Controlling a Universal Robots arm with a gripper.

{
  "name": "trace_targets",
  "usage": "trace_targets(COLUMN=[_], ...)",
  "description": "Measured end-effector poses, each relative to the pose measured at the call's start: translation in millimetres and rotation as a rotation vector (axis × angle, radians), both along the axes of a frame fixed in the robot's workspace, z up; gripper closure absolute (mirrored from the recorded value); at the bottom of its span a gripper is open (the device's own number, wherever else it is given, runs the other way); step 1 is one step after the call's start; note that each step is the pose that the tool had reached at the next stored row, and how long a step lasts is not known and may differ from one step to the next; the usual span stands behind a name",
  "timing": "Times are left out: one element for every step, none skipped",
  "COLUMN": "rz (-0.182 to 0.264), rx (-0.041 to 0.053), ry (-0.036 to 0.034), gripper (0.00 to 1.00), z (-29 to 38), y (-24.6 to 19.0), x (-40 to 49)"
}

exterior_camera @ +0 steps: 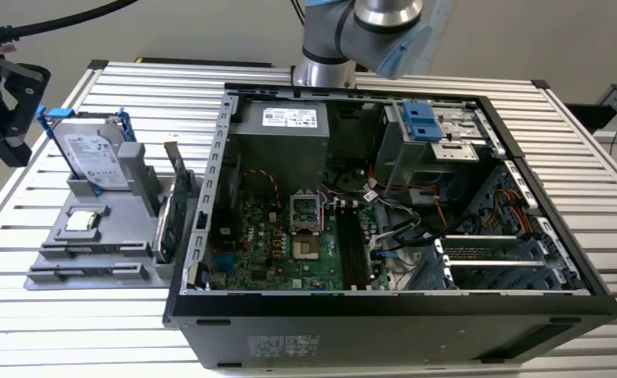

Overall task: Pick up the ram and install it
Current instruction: 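Pick up the ram and move it above insertion slot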

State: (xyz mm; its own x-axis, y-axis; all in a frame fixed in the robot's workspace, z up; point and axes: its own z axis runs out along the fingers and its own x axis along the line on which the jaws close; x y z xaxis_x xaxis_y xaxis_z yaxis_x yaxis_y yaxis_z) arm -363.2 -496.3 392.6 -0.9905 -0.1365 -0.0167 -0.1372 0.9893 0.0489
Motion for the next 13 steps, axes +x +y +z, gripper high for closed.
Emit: trace_targets(rz=[0.003, 0.007, 0.011, 0.016, 0.021, 0.026, 0.03, 0.034, 0.037, 0.042, 0.046, 0.051, 0.055], rx=[0.0, 0.0, 0.0, 0.0, 0.0, 0.0, 0.0, 0.0, 0.0, 0.0, 0.0, 0.0, 0.0], ry=[-0.0001, 0.0, 0.0, 0.0, 0.0001, 0.0001, 0.0002, 0.0002, 0.0002, 0.0002, 0.0003, 0.0002, 0.0003], gripper=[1.0, 1.0, 1.0, 1.0, 1.0, 1.0, 1.0, 1.0, 1.0, 1.0, 1.0, 1.0, 1.0], z=[0.0, 0.0, 0.0, 0.0, 0.0, 0.0, 0.0, 0.0, 0.0, 0.0, 0.0, 0.0, 0.0], y=[0.0, 0.0, 0.0, 0.0, 0.0, 0.0, 0.0, 0.0, 0.0, 0.0, 0.0, 0.0, 0.0], x=[0.0, 0.0, 0.1, 0.0, 0.0, 0.0, 0.0, 0.0, 0.0, 0.0, 0.0, 0.0, 0.0])
